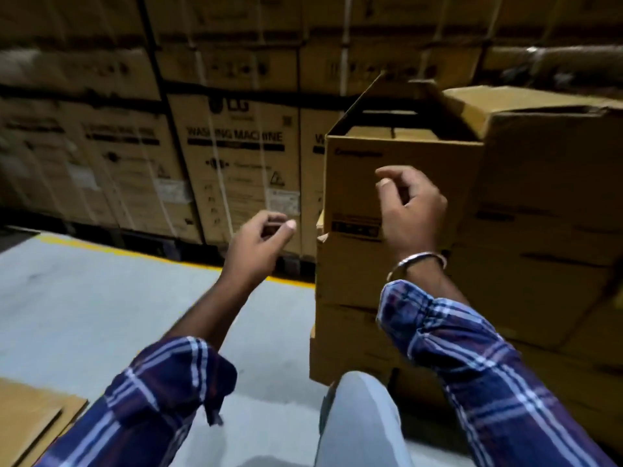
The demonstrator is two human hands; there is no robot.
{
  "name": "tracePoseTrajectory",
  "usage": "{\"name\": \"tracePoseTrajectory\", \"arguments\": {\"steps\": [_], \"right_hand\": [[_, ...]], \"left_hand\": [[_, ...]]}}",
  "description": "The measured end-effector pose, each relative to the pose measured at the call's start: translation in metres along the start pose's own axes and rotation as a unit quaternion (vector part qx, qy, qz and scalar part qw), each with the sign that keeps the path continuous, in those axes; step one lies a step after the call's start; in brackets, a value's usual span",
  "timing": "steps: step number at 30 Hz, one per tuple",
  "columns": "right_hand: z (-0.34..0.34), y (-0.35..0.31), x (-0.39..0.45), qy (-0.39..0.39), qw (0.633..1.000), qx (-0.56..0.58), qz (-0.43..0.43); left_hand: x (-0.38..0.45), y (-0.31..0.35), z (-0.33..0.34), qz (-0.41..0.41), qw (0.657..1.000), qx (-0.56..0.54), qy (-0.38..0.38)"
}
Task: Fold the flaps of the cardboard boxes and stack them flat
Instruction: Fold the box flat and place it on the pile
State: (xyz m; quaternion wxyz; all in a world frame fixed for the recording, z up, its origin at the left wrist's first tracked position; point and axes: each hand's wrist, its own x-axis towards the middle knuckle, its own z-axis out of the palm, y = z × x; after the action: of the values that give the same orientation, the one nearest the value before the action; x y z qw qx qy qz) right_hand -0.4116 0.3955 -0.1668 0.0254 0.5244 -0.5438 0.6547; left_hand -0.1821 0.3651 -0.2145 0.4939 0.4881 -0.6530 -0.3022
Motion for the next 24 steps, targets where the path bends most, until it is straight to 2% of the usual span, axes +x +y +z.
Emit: {"name": "tracePoseTrajectory", "arguments": {"steps": [2, 4, 7, 9, 12, 15, 19, 24], "right_hand": [[-0.030, 0.008, 0.026, 0.052, 0.999, -0.015, 0.000], [-0.056, 0.021, 0.048, 0.074, 0.996, -0.014, 0.043], [-0.079, 0.046, 0.069, 0.082, 0.988, -0.018, 0.128], [-0.086, 0.057, 0.076, 0.049, 0.986, -0.034, 0.155], [-0.084, 0.067, 0.083, -0.008, 0.983, -0.056, 0.177], [-0.076, 0.071, 0.092, -0.020, 0.976, -0.035, 0.213], [-0.066, 0.070, 0.108, 0.022, 0.966, 0.032, 0.255], [-0.048, 0.069, 0.111, 0.074, 0.956, 0.025, 0.281]], "left_hand": [[0.018, 0.030, 0.011, 0.020, 1.000, -0.014, -0.015], [0.034, 0.053, 0.024, 0.024, 0.999, -0.025, -0.034], [0.057, 0.077, 0.042, 0.001, 0.996, -0.076, -0.052], [0.073, 0.089, 0.052, -0.021, 0.993, -0.107, -0.047], [0.099, 0.095, 0.065, -0.065, 0.987, -0.143, -0.042], [0.114, 0.103, 0.077, -0.149, 0.964, -0.218, -0.039], [0.124, 0.106, 0.097, -0.196, 0.937, -0.277, -0.081], [0.161, 0.072, 0.125, -0.228, 0.928, -0.294, -0.021]]}}
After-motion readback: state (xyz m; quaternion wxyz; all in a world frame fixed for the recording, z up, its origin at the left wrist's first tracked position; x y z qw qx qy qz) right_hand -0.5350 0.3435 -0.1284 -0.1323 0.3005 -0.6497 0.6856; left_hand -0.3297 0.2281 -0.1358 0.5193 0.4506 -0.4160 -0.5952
